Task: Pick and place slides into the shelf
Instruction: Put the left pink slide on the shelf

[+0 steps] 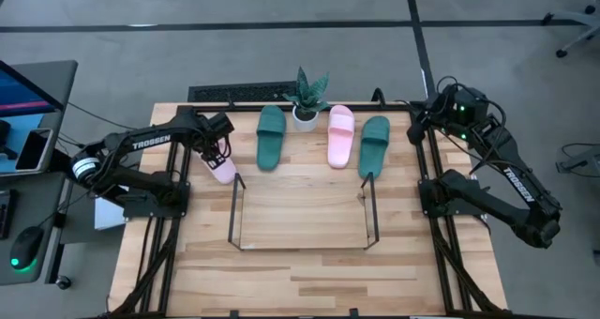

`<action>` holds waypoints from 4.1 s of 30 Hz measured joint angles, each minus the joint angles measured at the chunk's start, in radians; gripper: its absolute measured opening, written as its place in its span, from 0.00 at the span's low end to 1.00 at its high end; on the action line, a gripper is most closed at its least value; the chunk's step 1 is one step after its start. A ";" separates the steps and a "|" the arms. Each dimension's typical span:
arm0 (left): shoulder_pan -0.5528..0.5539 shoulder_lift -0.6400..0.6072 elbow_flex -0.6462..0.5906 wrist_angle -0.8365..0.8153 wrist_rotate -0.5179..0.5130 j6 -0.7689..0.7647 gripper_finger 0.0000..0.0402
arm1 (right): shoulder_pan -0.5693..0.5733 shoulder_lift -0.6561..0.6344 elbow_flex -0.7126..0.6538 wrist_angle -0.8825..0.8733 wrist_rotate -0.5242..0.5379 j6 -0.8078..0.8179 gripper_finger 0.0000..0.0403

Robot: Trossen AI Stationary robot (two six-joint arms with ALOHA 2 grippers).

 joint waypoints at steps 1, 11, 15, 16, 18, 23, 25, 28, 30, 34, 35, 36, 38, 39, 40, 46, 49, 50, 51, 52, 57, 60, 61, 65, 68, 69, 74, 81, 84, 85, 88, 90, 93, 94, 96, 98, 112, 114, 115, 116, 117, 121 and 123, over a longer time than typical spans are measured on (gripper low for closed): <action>0.000 0.000 0.000 -0.001 0.010 -0.006 0.44 | 0.000 0.000 0.000 0.000 0.000 0.015 0.19; 0.000 0.000 0.000 0.025 0.052 -0.036 0.44 | 0.000 0.010 0.106 -0.104 -0.008 0.144 0.19; 0.000 0.001 0.000 0.038 0.016 -0.035 0.44 | 0.000 0.008 0.178 -0.106 -0.008 0.212 0.19; 0.001 0.001 0.000 0.040 0.020 -0.034 0.44 | 0.000 0.008 0.196 -0.106 -0.008 0.227 0.19; 0.001 0.001 -0.001 0.045 0.030 -0.031 0.44 | 0.000 0.007 0.232 -0.107 -0.009 0.251 0.19; 0.001 0.019 -0.019 0.076 0.030 -0.014 0.44 | 0.001 0.004 0.300 -0.109 -0.013 0.289 0.19; 0.000 0.039 -0.019 0.076 0.016 -0.015 0.44 | 0.001 0.000 0.315 -0.112 -0.013 0.291 0.19; 0.001 0.089 -0.019 0.074 -0.010 -0.022 0.44 | 0.001 -0.008 0.329 -0.112 -0.013 0.304 0.19; 0.001 0.129 -0.019 0.074 -0.016 -0.024 0.44 | 0.001 -0.013 0.332 -0.113 -0.013 0.308 0.19; 0.000 0.206 -0.017 0.075 -0.017 -0.026 0.44 | 0.001 -0.026 0.332 -0.121 -0.013 0.311 0.19; 0.000 0.222 -0.017 0.074 -0.024 -0.029 0.44 | 0.001 -0.027 0.332 -0.128 -0.013 0.314 0.19; -0.001 0.235 -0.014 0.069 -0.038 -0.036 0.44 | 0.001 -0.027 0.332 -0.134 -0.013 0.315 0.19; -0.003 0.255 -0.006 0.058 -0.083 -0.063 0.44 | 0.001 -0.027 0.332 -0.143 -0.013 0.316 0.19; -0.004 0.258 -0.006 0.053 -0.112 -0.072 0.43 | 0.001 -0.026 0.332 -0.146 -0.013 0.316 0.19; -0.004 0.261 -0.006 0.045 -0.146 -0.078 0.41 | 0.001 -0.026 0.332 -0.149 -0.013 0.316 0.19; -0.012 0.264 -0.008 0.043 -0.196 -0.095 0.13 | 0.001 -0.027 0.332 -0.165 -0.017 0.315 0.19; -0.019 0.264 -0.008 0.044 -0.198 -0.095 0.03 | 0.001 -0.027 0.332 -0.165 -0.029 0.315 0.19; -0.023 0.264 -0.008 0.044 -0.202 -0.095 0.02 | 0.001 -0.027 0.332 -0.165 -0.030 0.315 0.19; -0.028 0.264 -0.008 0.043 -0.208 -0.097 0.02 | 0.001 -0.027 0.332 -0.165 -0.030 0.315 0.19; -0.032 0.264 -0.008 0.041 -0.214 -0.099 0.01 | 0.001 -0.027 0.332 -0.165 -0.030 0.315 0.19; -0.050 0.264 0.007 0.014 -0.246 -0.122 0.01 | 0.001 -0.027 0.332 -0.165 -0.030 0.309 0.19; -0.055 0.264 0.015 -0.014 -0.298 -0.124 0.01 | 0.001 -0.027 0.332 -0.178 -0.030 0.307 0.19; -0.055 0.263 0.019 -0.033 -0.318 -0.124 0.01 | 0.001 -0.027 0.332 -0.185 -0.030 0.307 0.19; -0.051 0.258 0.038 -0.081 -0.388 -0.111 0.00 | 0.001 -0.027 0.332 -0.215 -0.030 0.297 0.19; -0.039 0.231 0.055 -0.087 -0.415 -0.076 0.00 | 0.001 -0.027 0.332 -0.238 -0.031 0.282 0.19; -0.033 0.219 0.061 -0.086 -0.426 -0.069 0.00 | 0.001 -0.027 0.332 -0.241 -0.031 0.281 0.19; 0.008 0.128 0.119 -0.087 -0.459 0.027 0.00 | 0.001 -0.029 0.332 -0.233 -0.031 0.281 0.19; 0.028 0.017 0.286 -0.106 -0.482 0.173 0.00 | 0.001 -0.049 0.332 -0.220 -0.031 0.259 0.19; 0.021 -0.011 0.395 -0.102 -0.459 0.265 0.00 | 0.001 -0.053 0.331 -0.219 -0.032 0.253 0.19; 0.016 -0.014 0.438 -0.103 -0.443 0.291 0.00 | 0.001 -0.053 0.331 -0.220 -0.032 0.252 0.19; -0.011 -0.013 0.571 -0.107 -0.383 0.336 0.00 | 0.001 -0.053 0.325 -0.219 -0.032 0.220 0.19; -0.037 -0.013 0.658 -0.106 -0.328 0.349 0.00 | 0.001 -0.053 0.314 -0.214 -0.035 0.209 0.19; -0.097 -0.013 0.760 -0.102 -0.261 0.343 0.00 | 0.001 -0.052 0.288 -0.211 -0.035 0.208 0.19; -0.121 -0.013 0.786 -0.101 -0.251 0.336 0.00 | 0.001 -0.053 0.278 -0.211 -0.035 0.205 0.19; -0.174 -0.013 0.826 -0.104 -0.235 0.318 0.00 | 0.001 -0.053 0.257 -0.210 -0.035 0.202 0.19; -0.232 -0.013 0.840 -0.111 -0.219 0.298 0.00 | 0.001 -0.053 0.232 -0.209 -0.038 0.202 0.19; -0.610 0.057 0.779 -0.273 -0.215 -0.108 0.00 | 0.001 -0.109 0.152 -0.182 -0.035 0.201 0.19; -0.646 0.089 0.777 -0.281 -0.218 -0.153 0.00 | 0.001 -0.124 0.152 -0.175 -0.035 0.199 0.19; -0.663 0.106 0.777 -0.278 -0.221 -0.173 0.00 | 0.001 -0.131 0.152 -0.171 -0.035 0.198 0.19; -0.679 0.123 0.777 -0.271 -0.219 -0.194 0.00 | 0.001 -0.138 0.152 -0.171 -0.035 0.190 0.19; -0.691 0.141 0.777 -0.267 -0.219 -0.211 0.00 | 0.001 -0.144 0.152 -0.172 -0.035 0.181 0.19; -0.727 0.214 0.777 -0.247 -0.201 -0.278 0.00 | 0.001 -0.158 0.152 -0.179 -0.038 0.157 0.19; -0.742 0.251 0.777 -0.247 -0.202 -0.312 0.00 | 0.000 -0.158 0.152 -0.181 -0.049 0.155 0.19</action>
